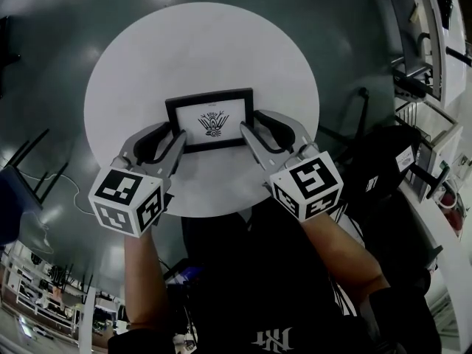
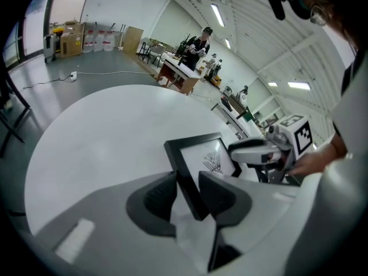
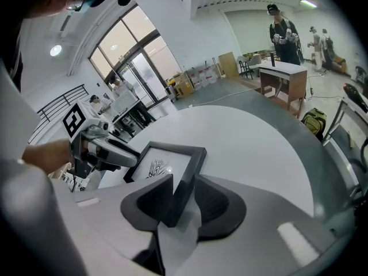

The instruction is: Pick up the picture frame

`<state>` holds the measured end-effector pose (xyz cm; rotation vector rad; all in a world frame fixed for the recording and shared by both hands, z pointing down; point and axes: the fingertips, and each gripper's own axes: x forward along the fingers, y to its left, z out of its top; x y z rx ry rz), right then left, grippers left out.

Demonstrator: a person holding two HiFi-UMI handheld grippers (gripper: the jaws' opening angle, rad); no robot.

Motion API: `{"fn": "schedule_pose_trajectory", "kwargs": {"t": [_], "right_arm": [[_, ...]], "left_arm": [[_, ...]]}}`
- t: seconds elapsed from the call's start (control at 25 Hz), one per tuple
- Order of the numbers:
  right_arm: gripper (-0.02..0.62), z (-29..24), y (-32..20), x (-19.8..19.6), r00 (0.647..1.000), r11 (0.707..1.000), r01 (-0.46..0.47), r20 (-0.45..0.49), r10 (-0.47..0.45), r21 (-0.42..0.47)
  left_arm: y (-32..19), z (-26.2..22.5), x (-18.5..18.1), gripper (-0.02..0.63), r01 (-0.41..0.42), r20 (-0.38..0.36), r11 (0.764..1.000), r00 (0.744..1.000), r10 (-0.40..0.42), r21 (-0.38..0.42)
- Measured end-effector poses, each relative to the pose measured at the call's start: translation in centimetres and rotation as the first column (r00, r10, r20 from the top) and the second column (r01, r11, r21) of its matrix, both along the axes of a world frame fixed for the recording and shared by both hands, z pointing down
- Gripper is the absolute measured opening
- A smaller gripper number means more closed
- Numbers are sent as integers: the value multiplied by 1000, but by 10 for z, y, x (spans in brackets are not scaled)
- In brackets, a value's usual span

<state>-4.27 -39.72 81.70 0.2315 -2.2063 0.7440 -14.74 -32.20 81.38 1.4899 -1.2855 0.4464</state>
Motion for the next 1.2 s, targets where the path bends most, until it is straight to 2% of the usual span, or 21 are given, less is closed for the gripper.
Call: {"fn": "schedule_pose_trajectory", "kwargs": {"t": [0.24,0.64,1.2], "right_arm": [[106,2,-1,0,1000,999,-21,-10,21,32],[94,-1,-2,0,999,999,-41,0,41,35],[57,-46,-5,3,997,990,-32,78,21,134]], "left_arm": [[1,2,0,109,0,14,1000,1000,0,-7],[4,0,2,106,1,24,1000,1000,0,-13],[11,-42,9,94,14,96,997,995,-21,73]]}}
